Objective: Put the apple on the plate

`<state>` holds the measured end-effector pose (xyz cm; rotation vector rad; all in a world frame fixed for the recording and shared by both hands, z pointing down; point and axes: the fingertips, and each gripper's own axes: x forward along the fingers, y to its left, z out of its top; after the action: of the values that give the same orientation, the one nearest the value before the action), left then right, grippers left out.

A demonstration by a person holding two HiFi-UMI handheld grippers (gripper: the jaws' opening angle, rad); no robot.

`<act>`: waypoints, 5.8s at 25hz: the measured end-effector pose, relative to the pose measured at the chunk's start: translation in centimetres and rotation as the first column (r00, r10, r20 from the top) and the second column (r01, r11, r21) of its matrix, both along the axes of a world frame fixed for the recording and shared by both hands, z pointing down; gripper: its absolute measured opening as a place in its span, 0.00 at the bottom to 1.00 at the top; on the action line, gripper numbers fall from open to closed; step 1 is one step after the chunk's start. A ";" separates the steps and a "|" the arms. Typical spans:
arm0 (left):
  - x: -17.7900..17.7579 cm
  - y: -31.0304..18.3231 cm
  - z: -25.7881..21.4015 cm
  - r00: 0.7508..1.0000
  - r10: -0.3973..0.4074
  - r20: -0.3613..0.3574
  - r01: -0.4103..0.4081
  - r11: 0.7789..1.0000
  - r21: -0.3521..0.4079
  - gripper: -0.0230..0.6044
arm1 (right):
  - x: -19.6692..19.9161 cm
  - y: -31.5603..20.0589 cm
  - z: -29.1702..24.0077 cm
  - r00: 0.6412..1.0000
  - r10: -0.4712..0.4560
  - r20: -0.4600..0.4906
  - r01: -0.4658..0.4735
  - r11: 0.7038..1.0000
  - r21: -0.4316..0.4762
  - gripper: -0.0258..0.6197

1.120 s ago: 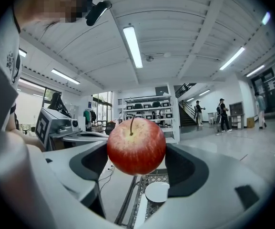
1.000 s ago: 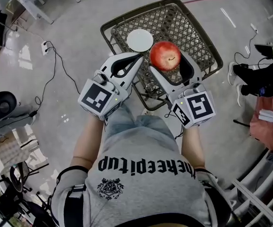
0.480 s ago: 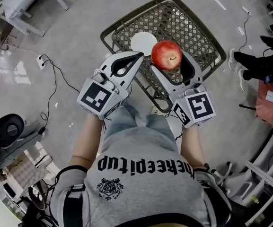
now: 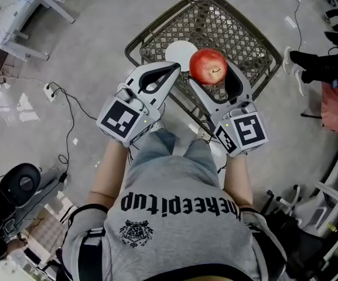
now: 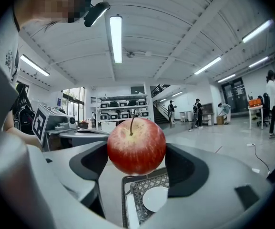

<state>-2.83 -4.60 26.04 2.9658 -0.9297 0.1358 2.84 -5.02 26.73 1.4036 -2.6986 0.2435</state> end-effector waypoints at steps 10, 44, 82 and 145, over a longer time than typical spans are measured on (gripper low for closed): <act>-1.9 -1.1 0.2 0.997 0.076 -0.008 -0.076 0.997 0.003 0.07 | -1.7 -0.8 0.1 0.997 0.080 -0.012 -0.080 0.997 0.004 0.64; -1.2 -7.9 3.4 0.995 0.099 0.021 -0.096 0.990 -0.105 0.07 | -0.8 -8.2 5.2 0.995 0.095 -0.028 -0.097 0.991 -0.091 0.64; -3.4 -12.7 12.3 0.996 -0.014 0.082 0.034 0.971 -0.235 0.07 | -1.8 -14.5 21.6 0.996 -0.028 -0.080 -0.001 0.938 -0.345 0.64; -4.4 -13.6 17.4 0.991 -0.060 0.117 0.093 0.949 -0.302 0.07 | -2.5 -14.5 34.0 0.976 -0.126 -0.175 0.017 0.854 -0.520 0.64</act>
<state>-7.22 -18.18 43.42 2.6540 -0.9360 0.4013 0.36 -19.56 60.75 1.0921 -2.2688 0.7159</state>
